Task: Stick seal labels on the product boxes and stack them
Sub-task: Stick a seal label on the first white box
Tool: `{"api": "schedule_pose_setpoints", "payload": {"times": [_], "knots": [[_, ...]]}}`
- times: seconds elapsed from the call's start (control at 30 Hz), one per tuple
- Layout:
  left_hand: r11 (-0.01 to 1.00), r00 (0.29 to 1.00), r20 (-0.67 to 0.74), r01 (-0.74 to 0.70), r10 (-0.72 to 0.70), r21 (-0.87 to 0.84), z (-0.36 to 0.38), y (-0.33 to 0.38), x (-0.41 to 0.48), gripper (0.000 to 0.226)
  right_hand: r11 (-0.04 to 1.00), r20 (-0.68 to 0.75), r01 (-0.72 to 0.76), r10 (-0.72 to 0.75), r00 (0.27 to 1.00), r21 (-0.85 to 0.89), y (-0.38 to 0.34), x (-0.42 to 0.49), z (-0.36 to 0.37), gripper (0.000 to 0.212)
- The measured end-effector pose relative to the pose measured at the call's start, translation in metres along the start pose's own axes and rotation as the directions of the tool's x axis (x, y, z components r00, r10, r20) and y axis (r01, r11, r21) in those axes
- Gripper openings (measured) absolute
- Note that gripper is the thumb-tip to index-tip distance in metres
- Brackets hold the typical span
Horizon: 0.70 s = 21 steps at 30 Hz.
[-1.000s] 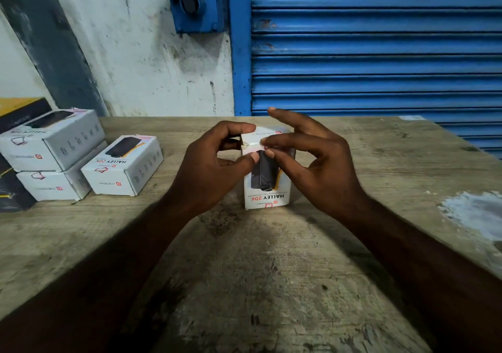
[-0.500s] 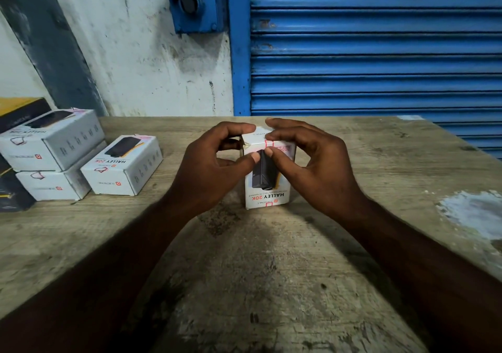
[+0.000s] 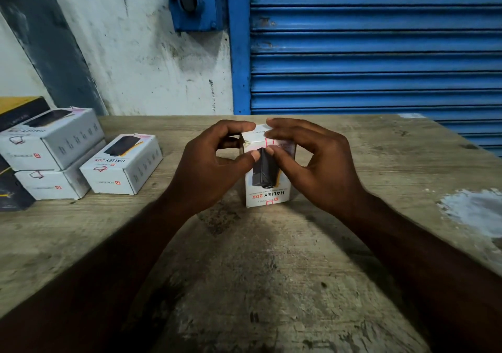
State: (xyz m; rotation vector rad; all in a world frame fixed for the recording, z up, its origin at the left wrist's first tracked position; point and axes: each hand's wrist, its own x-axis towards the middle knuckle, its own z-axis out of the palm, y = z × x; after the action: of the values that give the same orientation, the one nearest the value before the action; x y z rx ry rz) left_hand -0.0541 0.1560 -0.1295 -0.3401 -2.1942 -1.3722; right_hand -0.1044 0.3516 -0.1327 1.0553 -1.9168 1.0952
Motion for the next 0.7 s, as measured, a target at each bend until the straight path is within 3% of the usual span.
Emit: {"api": "schedule_pose_setpoints", "payload": {"times": [0.23,0.4,0.7], "knots": [[1.0,1.0,0.002,-0.013,0.013,0.014,-0.0004,0.0003,0.0003,0.04,0.997,-0.013,0.066,-0.066,0.998,-0.039,0.0027,-0.0011,-0.0012,0.026],[1.0,1.0,0.004,-0.005,0.005,-0.003,-0.0008,0.0005,0.0007,0.039,0.989,-0.038,0.142,-0.144,0.989,-0.046,0.0049,-0.0017,-0.0009,0.018],[0.998,0.999,0.04,0.033,-0.031,-0.055,-0.0041,0.0003,0.0018,0.039,0.985,0.113,0.102,-0.087,0.99,-0.136,0.0052,0.0028,-0.0034,0.026]]}}
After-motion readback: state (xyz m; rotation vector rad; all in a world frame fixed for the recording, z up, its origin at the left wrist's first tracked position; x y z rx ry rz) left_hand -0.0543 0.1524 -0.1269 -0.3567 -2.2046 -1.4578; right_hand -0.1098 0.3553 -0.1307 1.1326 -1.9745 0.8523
